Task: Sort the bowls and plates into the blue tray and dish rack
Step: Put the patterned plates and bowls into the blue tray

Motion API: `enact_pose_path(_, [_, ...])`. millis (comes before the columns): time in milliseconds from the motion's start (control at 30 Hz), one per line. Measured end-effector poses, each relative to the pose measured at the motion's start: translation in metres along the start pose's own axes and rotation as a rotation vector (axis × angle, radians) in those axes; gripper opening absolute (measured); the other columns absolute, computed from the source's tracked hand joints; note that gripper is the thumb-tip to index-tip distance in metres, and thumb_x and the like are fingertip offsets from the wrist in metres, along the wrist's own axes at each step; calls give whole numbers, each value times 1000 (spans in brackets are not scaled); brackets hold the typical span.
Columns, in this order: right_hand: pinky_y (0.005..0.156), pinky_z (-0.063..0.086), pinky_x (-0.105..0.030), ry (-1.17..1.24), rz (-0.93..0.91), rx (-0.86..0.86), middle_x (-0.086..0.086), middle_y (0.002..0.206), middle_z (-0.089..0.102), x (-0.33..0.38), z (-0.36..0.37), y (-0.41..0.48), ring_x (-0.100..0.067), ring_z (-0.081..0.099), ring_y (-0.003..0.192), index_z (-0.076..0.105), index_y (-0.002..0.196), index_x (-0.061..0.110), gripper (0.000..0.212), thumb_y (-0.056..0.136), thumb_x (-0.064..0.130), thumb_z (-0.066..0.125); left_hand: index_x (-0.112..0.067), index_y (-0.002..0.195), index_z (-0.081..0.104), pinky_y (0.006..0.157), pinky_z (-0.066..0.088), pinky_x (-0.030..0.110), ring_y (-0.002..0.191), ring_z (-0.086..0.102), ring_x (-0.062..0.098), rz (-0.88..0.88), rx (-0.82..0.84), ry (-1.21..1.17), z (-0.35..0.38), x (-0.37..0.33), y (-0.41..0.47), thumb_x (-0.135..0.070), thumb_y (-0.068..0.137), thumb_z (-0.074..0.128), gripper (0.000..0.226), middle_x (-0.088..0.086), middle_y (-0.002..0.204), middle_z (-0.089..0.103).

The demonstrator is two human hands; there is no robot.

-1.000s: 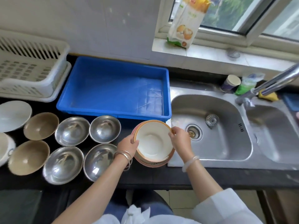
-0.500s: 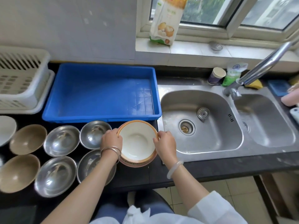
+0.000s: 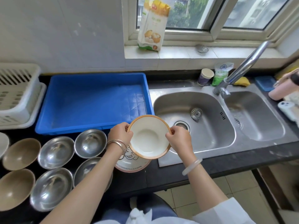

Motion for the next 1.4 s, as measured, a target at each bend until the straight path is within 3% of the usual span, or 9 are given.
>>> enact_pose_path(267, [54, 35, -30, -29, 144, -37, -17, 70, 66, -65, -31, -4, -33, 51, 66, 63, 71, 1, 15, 78, 11, 53, -15, 91, 65, 52, 39, 21, 72, 56, 16, 73, 127, -15, 52, -43, -13, -19, 83, 59, 11, 1, 85, 67])
enact_pose_path(367, [54, 34, -32, -20, 153, -59, -18, 72, 67, -86, -39, -7, -36, 59, 74, 64, 72, -1, 17, 80, 12, 55, -13, 92, 66, 68, 55, 32, 78, 63, 22, 72, 175, -9, 69, -53, -16, -18, 83, 61, 11, 4, 87, 69])
enact_pose_path(433, [54, 35, -31, -10, 160, -60, -17, 73, 69, -96, -42, -8, -34, 62, 77, 66, 74, 0, 18, 80, 13, 57, -13, 92, 66, 76, 56, 36, 81, 65, 24, 75, 196, 6, 78, -56, -18, -17, 83, 60, 11, 4, 87, 69])
enact_pose_path(667, [45, 30, -28, 7, 229, -14, -18, 62, 61, -121, -36, -14, -39, 48, 61, 59, 65, -2, 21, 81, 12, 56, -12, 94, 66, 66, 45, 27, 77, 58, 18, 55, 246, 38, 106, -55, -25, -17, 84, 61, 12, 4, 88, 68])
enact_pose_path(733, [45, 28, -29, 11, 246, -5, -17, 57, 55, -125, -32, -15, -33, 40, 57, 55, 61, 0, 22, 80, 11, 56, -12, 93, 66, 69, 48, 28, 79, 60, 19, 40, 245, 44, 111, -51, -26, -17, 84, 62, 11, 5, 89, 69])
enact_pose_path(833, [49, 32, -30, 3, 254, 9, -20, 70, 66, -128, -27, -15, -28, 44, 57, 63, 71, -3, 19, 81, 12, 57, -12, 93, 67, 68, 48, 27, 79, 61, 19, 23, 232, 49, 116, -46, -28, -17, 83, 62, 12, 5, 89, 70])
enact_pose_path(1067, [45, 31, -16, 29, 234, 6, 1, 67, 61, -132, -23, -12, -7, 49, 56, 66, 78, 12, 15, 86, 21, 58, -13, 98, 67, 67, 44, 24, 78, 58, 15, 19, 221, 6, 117, -42, -27, -19, 84, 63, 16, 3, 93, 70])
enact_pose_path(1233, [50, 36, -18, 47, 217, 47, 1, 81, 63, -131, -21, -13, -19, 58, 74, 64, 99, 13, 16, 91, 23, 54, -12, 100, 66, 72, 47, 24, 84, 58, 13, 39, 237, -47, 115, -37, -29, -19, 84, 63, 18, 3, 98, 70])
enact_pose_path(1400, [78, 39, -24, 5, 115, -36, -4, 119, 65, -113, -31, -11, -23, 59, 108, 58, 122, 13, 30, 94, 22, 51, -14, 100, 65, 83, 54, 34, 88, 65, 21, 7, 171, -149, 94, -27, -26, -18, 85, 62, 17, 3, 102, 70])
Point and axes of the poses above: each hand's wrist, its own y-axis towards the middle knuckle, its own z-axis out of the palm, x = y × z, the point moved 4 cm from there along y, towards the middle knuckle
